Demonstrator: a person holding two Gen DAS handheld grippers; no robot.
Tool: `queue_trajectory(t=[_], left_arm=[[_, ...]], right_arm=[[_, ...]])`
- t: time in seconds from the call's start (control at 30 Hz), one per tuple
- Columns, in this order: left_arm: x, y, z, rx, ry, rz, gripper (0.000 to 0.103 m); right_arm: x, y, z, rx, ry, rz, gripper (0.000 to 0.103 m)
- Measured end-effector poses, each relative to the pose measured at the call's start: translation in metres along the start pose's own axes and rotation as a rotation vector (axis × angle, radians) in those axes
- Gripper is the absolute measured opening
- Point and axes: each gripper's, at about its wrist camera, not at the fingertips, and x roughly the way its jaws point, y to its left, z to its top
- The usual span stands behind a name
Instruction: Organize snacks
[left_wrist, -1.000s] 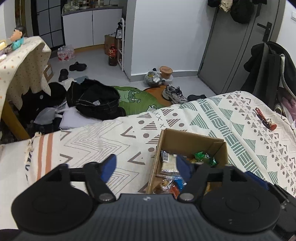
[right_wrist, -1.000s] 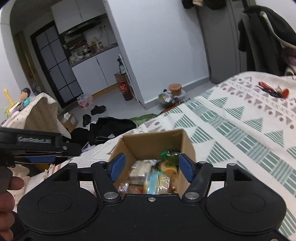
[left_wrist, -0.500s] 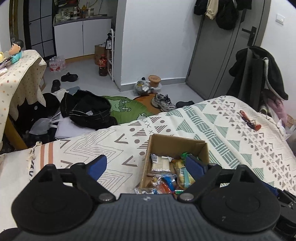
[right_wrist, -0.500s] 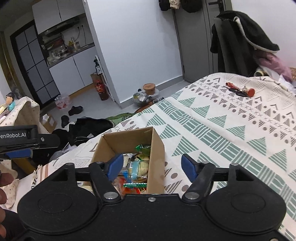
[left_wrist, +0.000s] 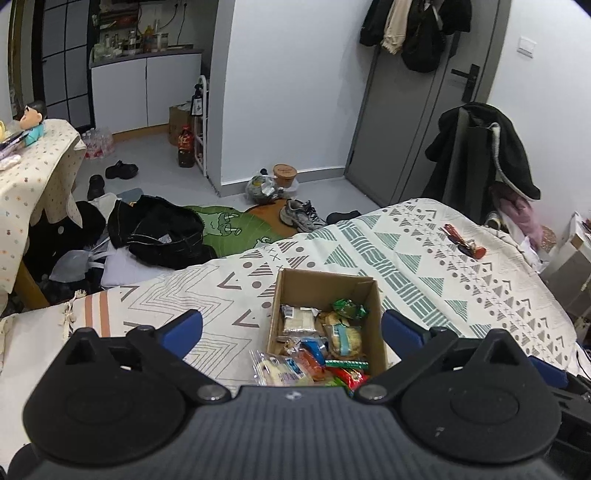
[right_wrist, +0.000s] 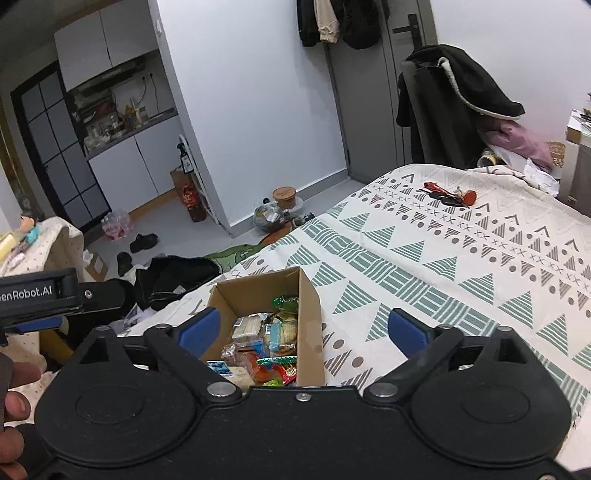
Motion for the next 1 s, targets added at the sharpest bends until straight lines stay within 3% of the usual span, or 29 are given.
queue_trajectory(t=[1.0], left_arm=[[-0.095,0.004,-0.055,0.084,-0.046,-0.007,0.102]], right_arm=[[-0.095,0.014,-0.038,-0.001,-0.053,-0.052,0.103]])
